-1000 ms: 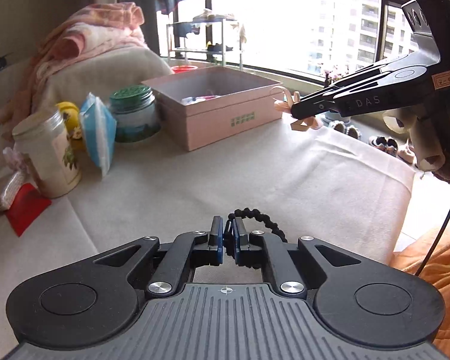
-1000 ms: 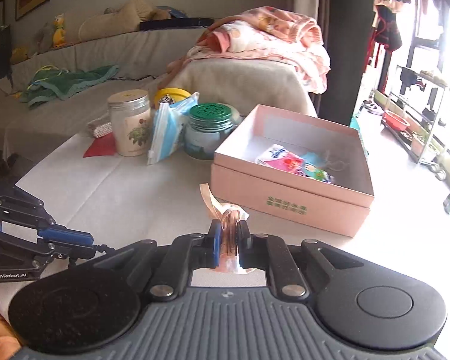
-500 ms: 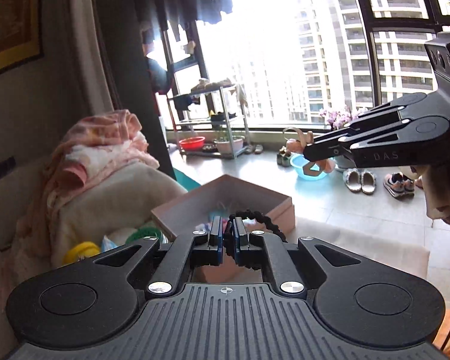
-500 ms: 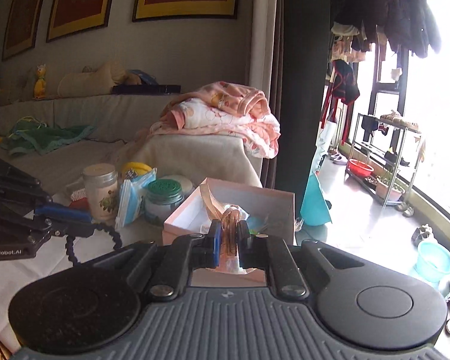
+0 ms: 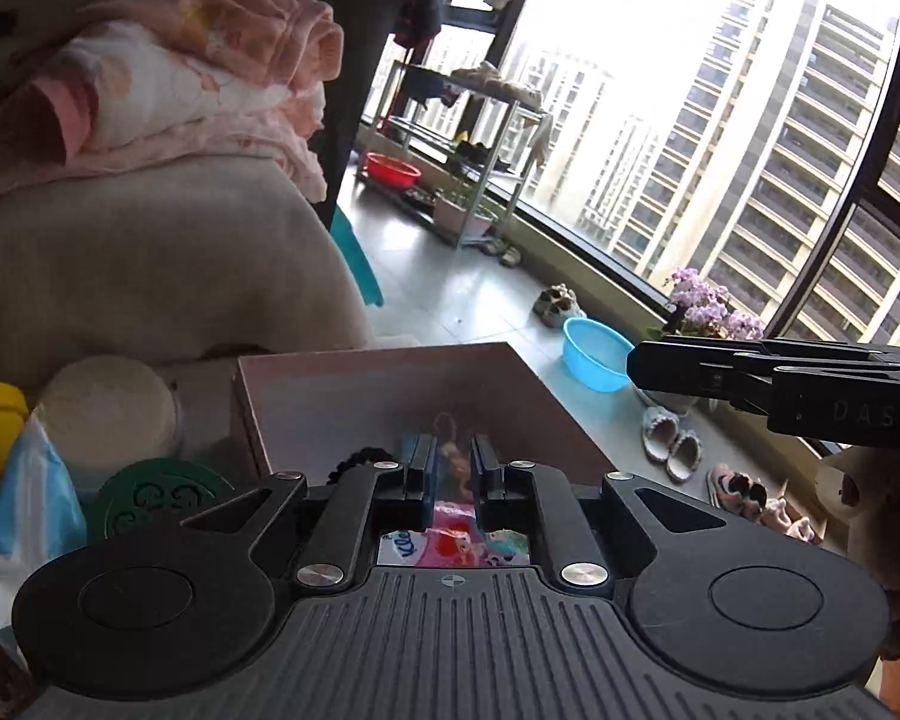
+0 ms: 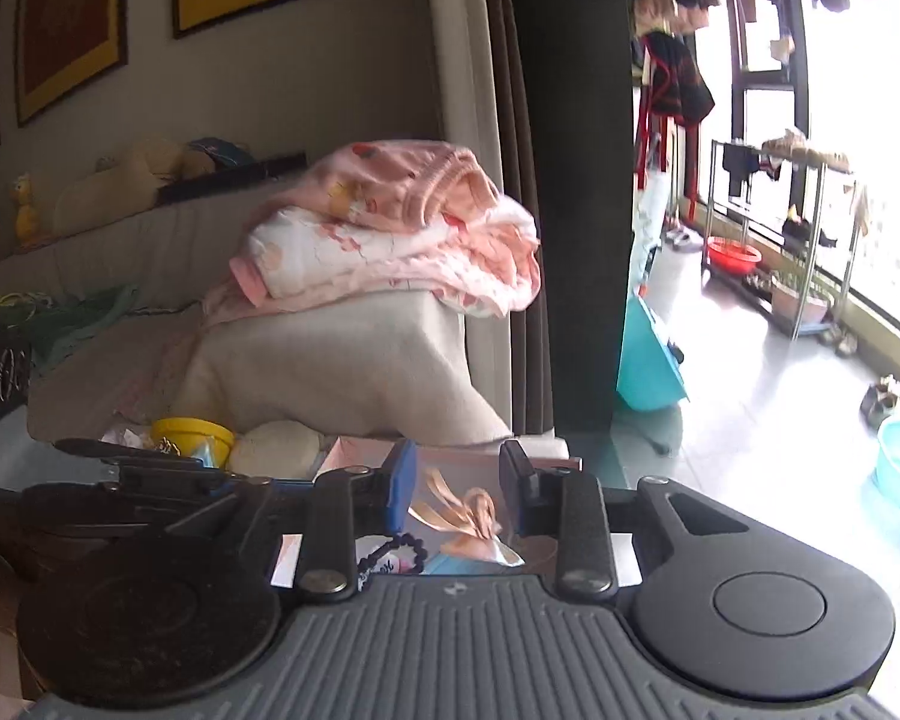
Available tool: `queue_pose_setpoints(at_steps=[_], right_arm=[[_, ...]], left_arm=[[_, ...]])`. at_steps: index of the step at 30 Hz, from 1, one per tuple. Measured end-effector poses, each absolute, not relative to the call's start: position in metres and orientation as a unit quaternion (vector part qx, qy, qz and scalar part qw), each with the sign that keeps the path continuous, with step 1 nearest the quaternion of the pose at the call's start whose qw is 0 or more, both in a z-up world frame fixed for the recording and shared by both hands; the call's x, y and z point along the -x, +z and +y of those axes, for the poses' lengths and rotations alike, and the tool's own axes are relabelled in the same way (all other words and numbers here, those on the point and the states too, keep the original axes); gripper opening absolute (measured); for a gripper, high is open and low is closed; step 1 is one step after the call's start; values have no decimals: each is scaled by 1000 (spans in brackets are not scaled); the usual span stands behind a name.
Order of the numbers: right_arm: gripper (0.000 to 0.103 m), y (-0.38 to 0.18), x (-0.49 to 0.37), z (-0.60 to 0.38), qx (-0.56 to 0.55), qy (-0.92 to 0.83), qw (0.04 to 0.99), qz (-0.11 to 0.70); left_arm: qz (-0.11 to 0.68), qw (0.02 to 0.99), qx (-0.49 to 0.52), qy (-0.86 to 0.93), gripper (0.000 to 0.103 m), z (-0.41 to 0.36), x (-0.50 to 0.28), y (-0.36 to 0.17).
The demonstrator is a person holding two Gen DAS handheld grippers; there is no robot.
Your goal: Organize soft objects
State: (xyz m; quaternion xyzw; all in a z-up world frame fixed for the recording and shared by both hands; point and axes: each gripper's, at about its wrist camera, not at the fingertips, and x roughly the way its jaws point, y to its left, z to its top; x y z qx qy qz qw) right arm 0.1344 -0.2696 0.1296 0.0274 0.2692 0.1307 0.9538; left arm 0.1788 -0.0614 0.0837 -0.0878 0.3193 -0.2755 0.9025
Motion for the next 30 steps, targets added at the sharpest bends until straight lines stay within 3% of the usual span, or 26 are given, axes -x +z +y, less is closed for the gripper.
queue_pose_setpoints(at_steps=[9,14,21,25,30], right_arm=[[31,120,-140,-244,-14,103,950,293],[42,148,-129,-184,-4,152,952,266],[45,166,-114,-69,47,250,932,257],[45,162,-121,-5,53,310,900,301],[44,137,-167,85,51,338,844,413]], left_arm=[[291,915,49,-275,13,-14,-127,90],[258,937,80,-220,13,58,-92,102],[227,957,178,-43,13,198,-74,106],[271,931,243,18,13,255,-71,76],[320,915,245,25,13,279,-69,39]])
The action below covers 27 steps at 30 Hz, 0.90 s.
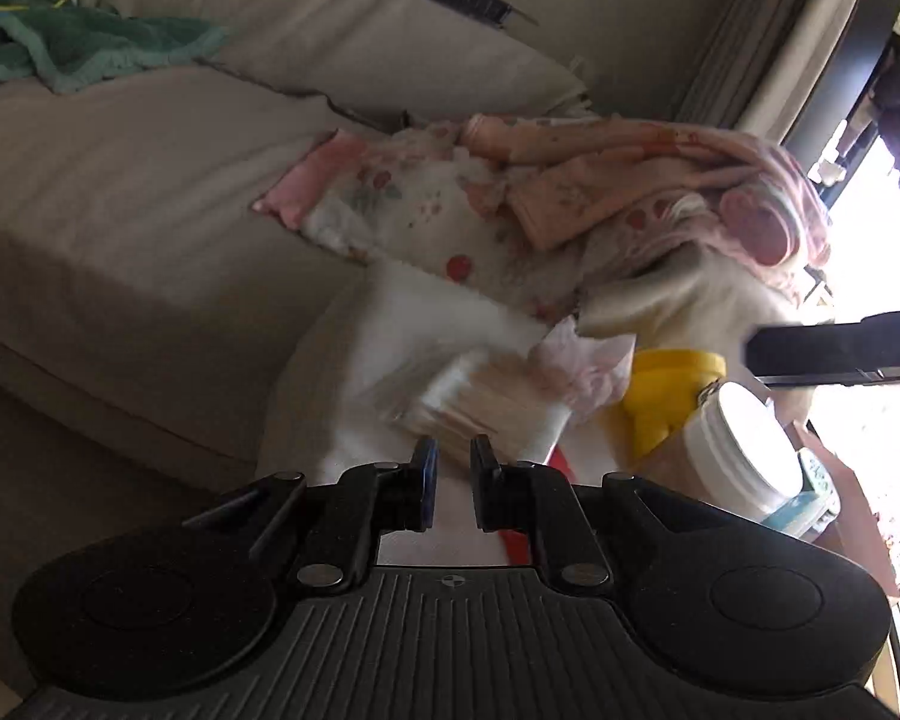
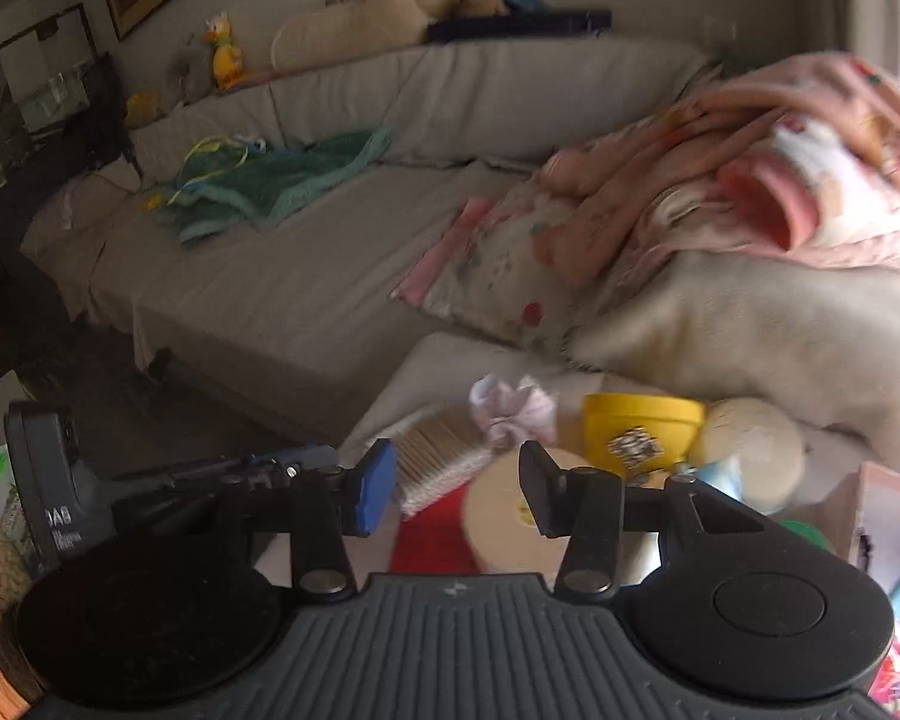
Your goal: Organize soft objects
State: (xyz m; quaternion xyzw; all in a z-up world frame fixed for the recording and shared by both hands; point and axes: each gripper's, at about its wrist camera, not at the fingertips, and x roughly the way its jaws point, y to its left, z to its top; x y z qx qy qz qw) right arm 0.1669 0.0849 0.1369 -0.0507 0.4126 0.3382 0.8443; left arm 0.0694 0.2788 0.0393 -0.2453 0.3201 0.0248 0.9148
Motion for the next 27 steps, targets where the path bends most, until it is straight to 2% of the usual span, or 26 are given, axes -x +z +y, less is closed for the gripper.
queue_pose_setpoints(at_steps=[1,2,3,4,9,15,20,27], right_arm=[[39,128,-177,102,52,334,837,431],[26,120,-187,117,53,328,830,449],[18,109,-196,134,59,323,821,466],[4,100,-203,148,70,317,817,477],[3,65,-233,208,162,256,834,461],[3,38,-256,219,180,214,825,492],[3,47,-230,208,133,284,770,556],[3,88,-161,152,132,341,801,475]], left_arm=[[324,914,243,23,13,280,-65,34],[325,914,241,20,13,283,-64,31],[325,915,237,18,13,283,-61,28],[324,916,235,17,13,285,-61,25],[322,913,251,5,13,294,-62,17],[321,904,283,-8,13,305,-57,14],[321,901,292,-4,17,307,-64,13],[311,914,259,18,17,301,-71,21]])
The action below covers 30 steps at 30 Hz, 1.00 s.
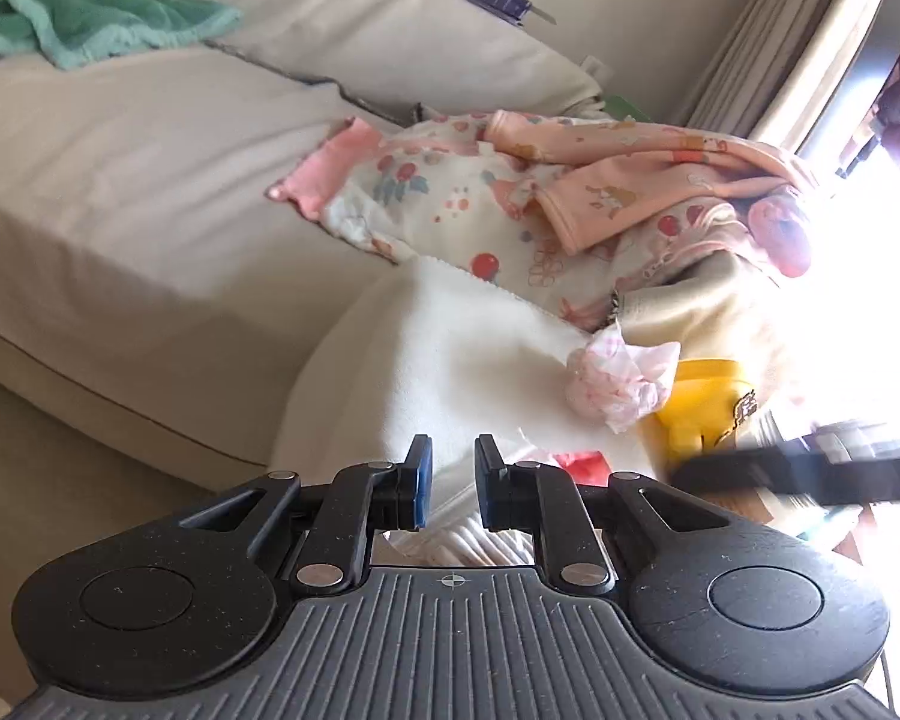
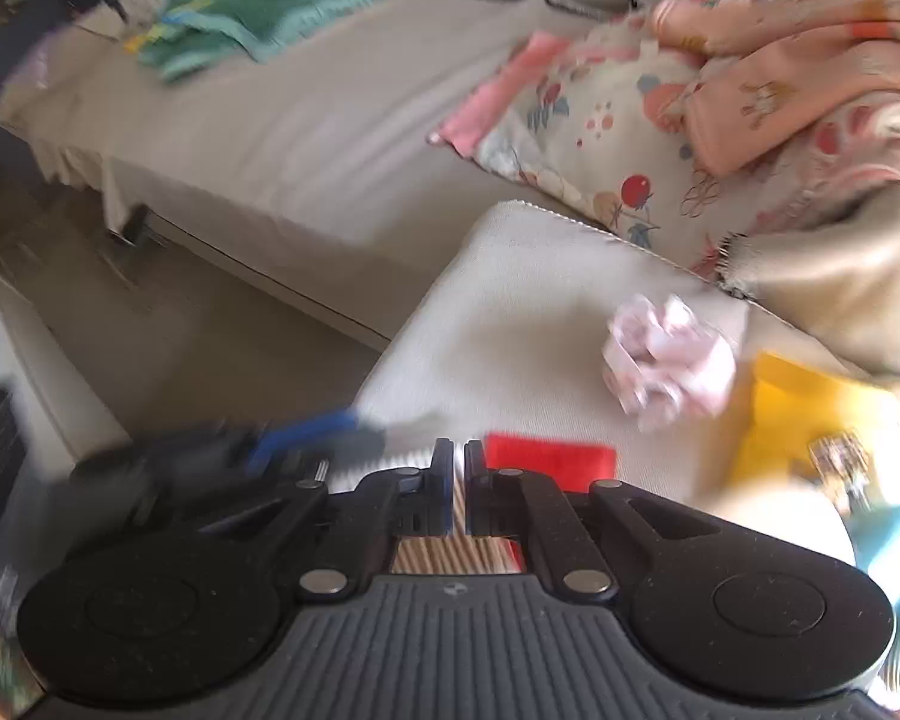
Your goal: Organize soft objects
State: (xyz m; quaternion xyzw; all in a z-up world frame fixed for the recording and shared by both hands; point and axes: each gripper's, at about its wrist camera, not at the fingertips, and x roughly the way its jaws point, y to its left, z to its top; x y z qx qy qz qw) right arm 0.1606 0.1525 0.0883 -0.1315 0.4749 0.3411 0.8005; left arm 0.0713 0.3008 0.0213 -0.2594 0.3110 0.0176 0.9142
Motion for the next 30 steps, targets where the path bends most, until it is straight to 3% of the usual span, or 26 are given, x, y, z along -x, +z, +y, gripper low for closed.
queue_pose_setpoints(at_steps=[9,17,27,30], right_arm=[[4,53,-74,84,191,363,850,332],[4,11,-58,123,267,285,897,208],[4,11,-64,114,193,380,861,277],[4,12,-48,90,191,391,860,267]], left_arm=[[324,934,153,9,17,243,-41,48],[353,906,224,64,17,272,-35,32],[356,906,225,44,16,292,-75,24],[335,930,153,14,16,278,-75,44]])
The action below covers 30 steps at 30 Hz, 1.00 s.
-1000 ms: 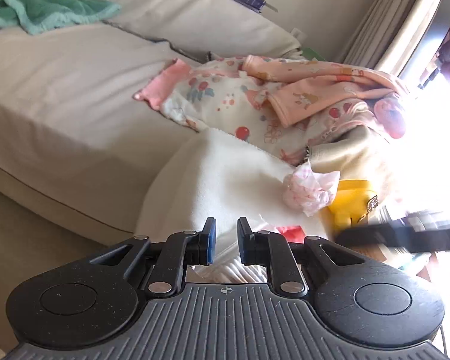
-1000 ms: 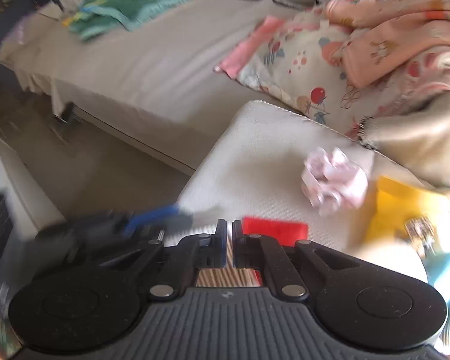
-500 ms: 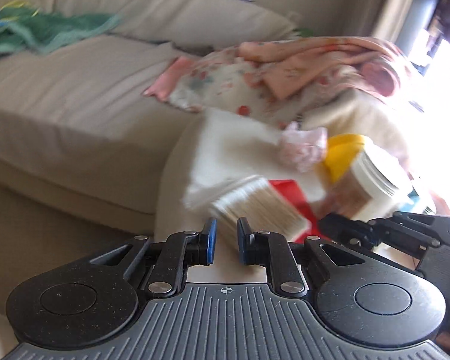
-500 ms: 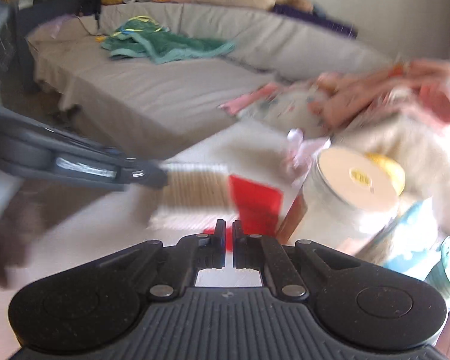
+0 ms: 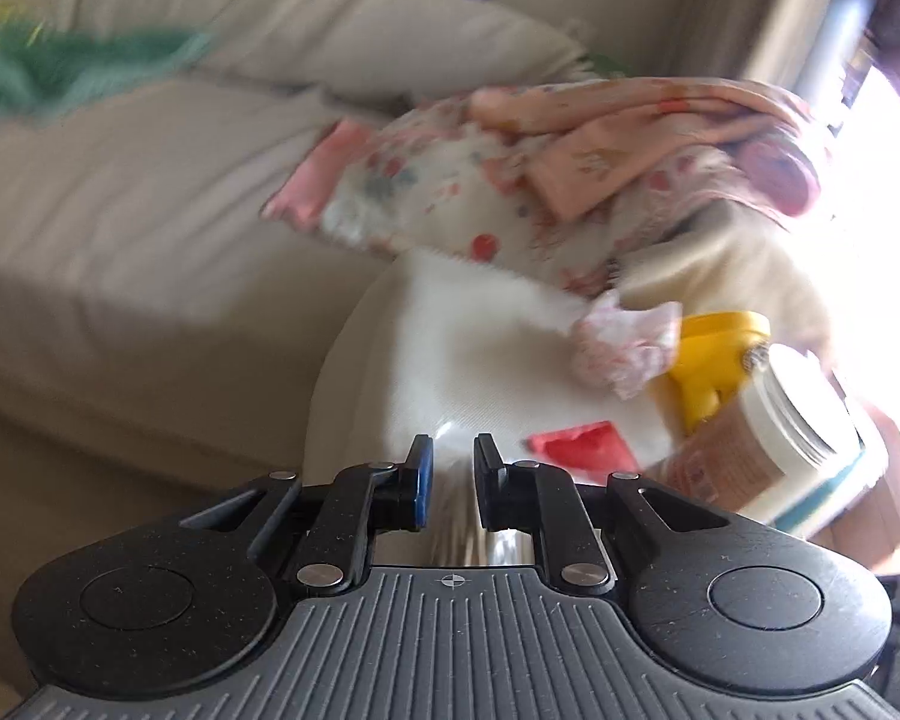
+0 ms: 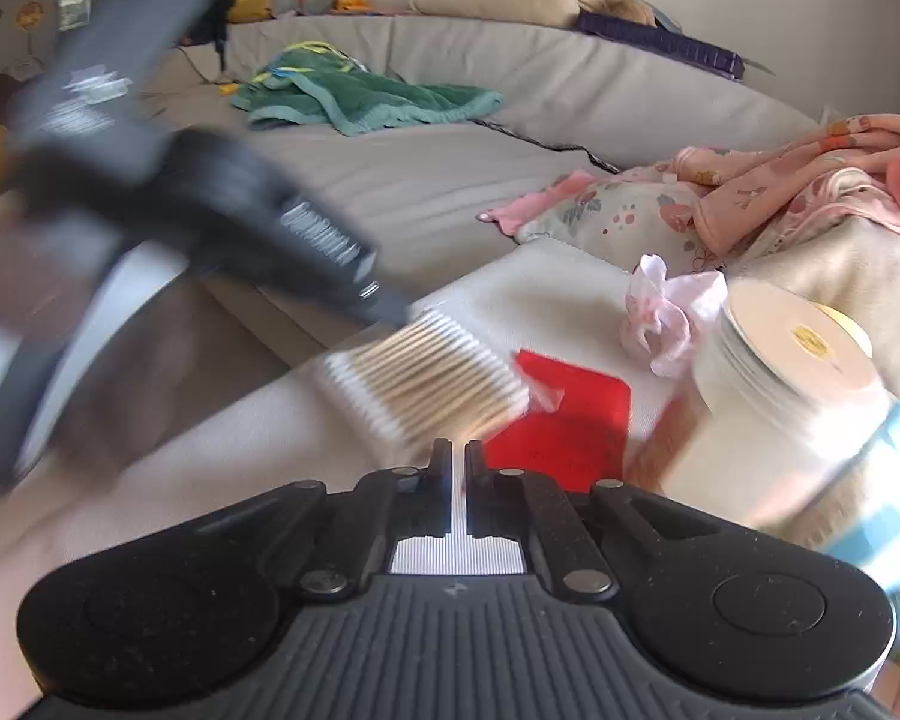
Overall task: Organize soft objects
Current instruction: 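Close the left tool on the bagged cotton swab pack and lift it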
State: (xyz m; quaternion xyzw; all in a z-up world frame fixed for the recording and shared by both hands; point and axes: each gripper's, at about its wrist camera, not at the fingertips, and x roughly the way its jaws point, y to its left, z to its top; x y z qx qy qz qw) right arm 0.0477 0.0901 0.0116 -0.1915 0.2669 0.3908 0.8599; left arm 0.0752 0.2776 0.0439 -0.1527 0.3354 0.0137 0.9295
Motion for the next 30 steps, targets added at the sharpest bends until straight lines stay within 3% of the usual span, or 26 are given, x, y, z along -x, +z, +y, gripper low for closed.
queue_pose_setpoints(at_steps=[3,5,6,9,11,16,17,23,30], right_arm=[[9,10,-34,61,181,390,863,266],[25,6,-33,43,170,377,869,272],[28,4,-34,36,164,367,873,274],[30,-2,-42,20,138,340,884,291],[31,-7,-46,13,120,328,887,300],[32,-8,-46,6,99,329,890,300],[33,-8,-47,5,96,330,890,301],[34,-10,-51,5,96,329,891,299],[37,-9,-50,8,99,331,890,298]], left_arm=[[317,947,28,-42,17,240,-67,61],[340,937,-38,-61,19,213,-69,60],[356,930,-63,-64,20,203,-72,56],[399,906,-126,-66,20,176,-80,42],[404,901,-136,-74,31,167,-80,38],[421,895,-105,-103,77,158,-81,34],[422,895,-100,-107,80,157,-81,33],[371,923,-89,-58,74,169,-78,50],[417,908,-27,-20,78,202,-96,31]])
